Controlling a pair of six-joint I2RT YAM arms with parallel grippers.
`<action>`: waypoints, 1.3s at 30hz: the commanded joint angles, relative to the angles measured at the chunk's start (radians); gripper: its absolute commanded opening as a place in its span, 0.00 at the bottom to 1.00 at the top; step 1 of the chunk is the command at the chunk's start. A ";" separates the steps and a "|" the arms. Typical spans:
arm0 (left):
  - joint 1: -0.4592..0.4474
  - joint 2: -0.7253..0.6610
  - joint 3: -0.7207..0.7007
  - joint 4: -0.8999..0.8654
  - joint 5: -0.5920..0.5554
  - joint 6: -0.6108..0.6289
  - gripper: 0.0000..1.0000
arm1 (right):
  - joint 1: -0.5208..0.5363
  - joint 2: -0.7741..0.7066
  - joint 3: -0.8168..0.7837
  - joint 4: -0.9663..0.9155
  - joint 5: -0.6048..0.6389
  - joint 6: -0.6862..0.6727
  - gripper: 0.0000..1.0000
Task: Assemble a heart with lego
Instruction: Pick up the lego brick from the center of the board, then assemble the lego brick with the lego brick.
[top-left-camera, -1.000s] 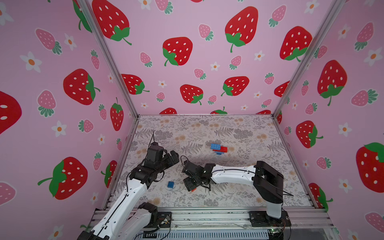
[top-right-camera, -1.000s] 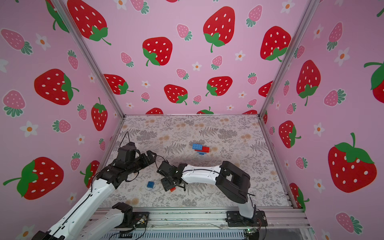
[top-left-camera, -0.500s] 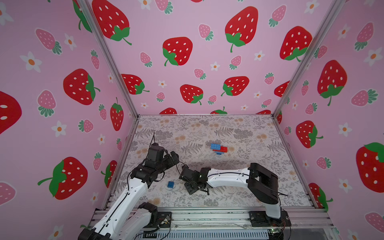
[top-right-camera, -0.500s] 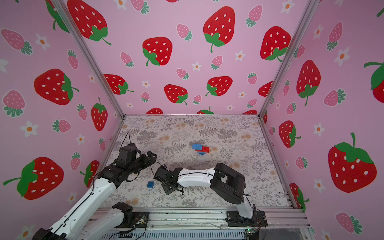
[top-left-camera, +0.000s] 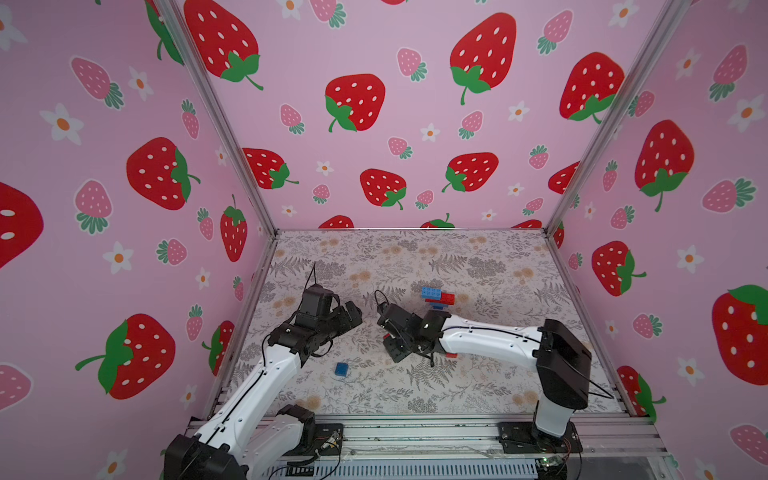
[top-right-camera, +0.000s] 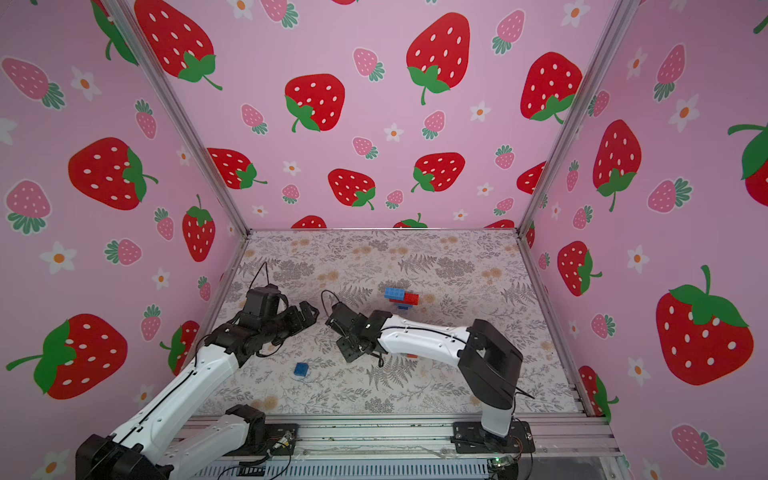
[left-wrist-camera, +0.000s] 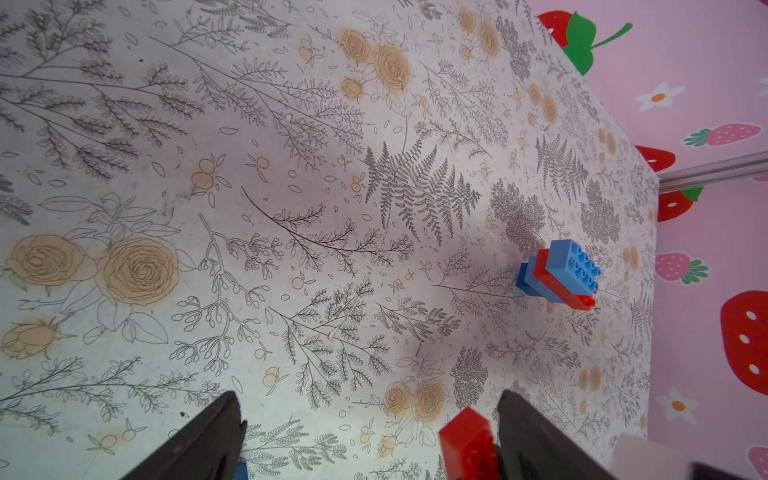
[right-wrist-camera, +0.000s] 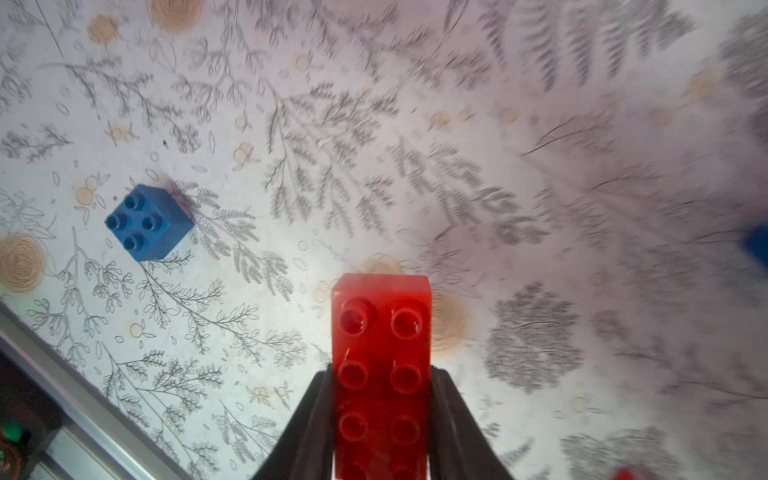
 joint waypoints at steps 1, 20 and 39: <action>-0.003 0.045 0.076 0.050 0.077 0.033 1.00 | -0.099 -0.101 -0.021 -0.079 -0.048 -0.220 0.27; -0.292 0.555 0.393 0.233 0.210 0.098 0.76 | -0.650 -0.062 0.133 -0.363 -0.452 -1.020 0.18; -0.295 0.832 0.583 0.307 0.262 0.098 0.58 | -0.703 0.124 0.252 -0.395 -0.423 -1.294 0.09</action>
